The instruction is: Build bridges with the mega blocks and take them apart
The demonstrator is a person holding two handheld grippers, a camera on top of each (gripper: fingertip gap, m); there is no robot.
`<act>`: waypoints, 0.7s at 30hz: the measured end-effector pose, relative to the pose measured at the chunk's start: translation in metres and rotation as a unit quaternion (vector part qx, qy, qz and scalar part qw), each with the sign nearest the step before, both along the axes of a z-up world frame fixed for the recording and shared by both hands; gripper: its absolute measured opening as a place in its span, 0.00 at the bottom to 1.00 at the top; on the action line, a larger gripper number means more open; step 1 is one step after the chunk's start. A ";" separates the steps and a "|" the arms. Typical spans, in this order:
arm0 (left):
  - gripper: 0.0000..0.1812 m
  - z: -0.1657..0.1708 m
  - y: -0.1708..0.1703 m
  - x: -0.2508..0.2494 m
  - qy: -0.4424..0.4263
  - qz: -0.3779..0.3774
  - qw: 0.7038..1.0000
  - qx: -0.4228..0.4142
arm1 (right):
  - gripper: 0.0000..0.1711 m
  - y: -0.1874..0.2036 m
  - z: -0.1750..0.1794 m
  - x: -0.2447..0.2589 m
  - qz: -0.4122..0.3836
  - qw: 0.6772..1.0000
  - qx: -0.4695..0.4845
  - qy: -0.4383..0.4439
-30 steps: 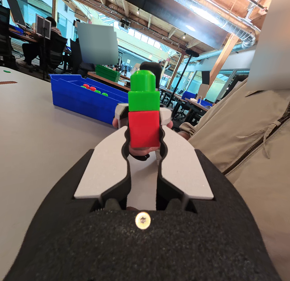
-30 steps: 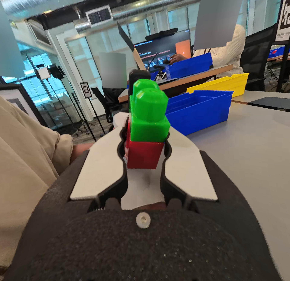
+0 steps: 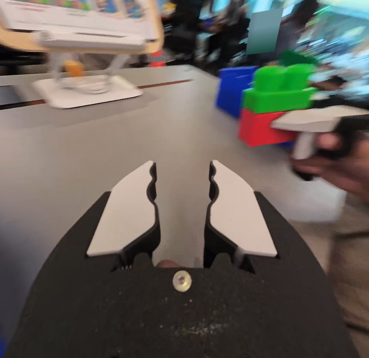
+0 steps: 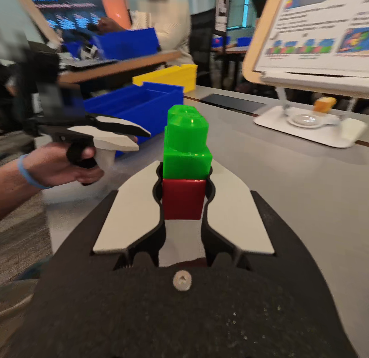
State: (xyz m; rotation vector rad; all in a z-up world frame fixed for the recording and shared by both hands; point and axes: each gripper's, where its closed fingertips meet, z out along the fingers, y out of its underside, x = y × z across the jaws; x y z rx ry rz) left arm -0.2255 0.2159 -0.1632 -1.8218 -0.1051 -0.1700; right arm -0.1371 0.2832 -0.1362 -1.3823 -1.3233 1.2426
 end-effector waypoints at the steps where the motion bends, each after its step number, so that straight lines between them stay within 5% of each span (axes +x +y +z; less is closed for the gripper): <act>1: 0.31 -0.006 -0.001 -0.011 0.025 0.050 0.998 -0.016 | 0.23 0.004 -0.002 0.002 -0.021 1.000 0.009 -0.005; 6: 0.46 -0.020 -0.005 -0.021 0.096 0.167 0.981 -0.037 | 0.23 0.012 -0.015 0.012 -0.090 0.995 0.054 -0.006; 21: 0.52 -0.029 0.004 0.006 0.085 0.141 0.985 -0.052 | 0.23 0.035 -0.002 0.041 -0.152 0.986 0.071 -0.009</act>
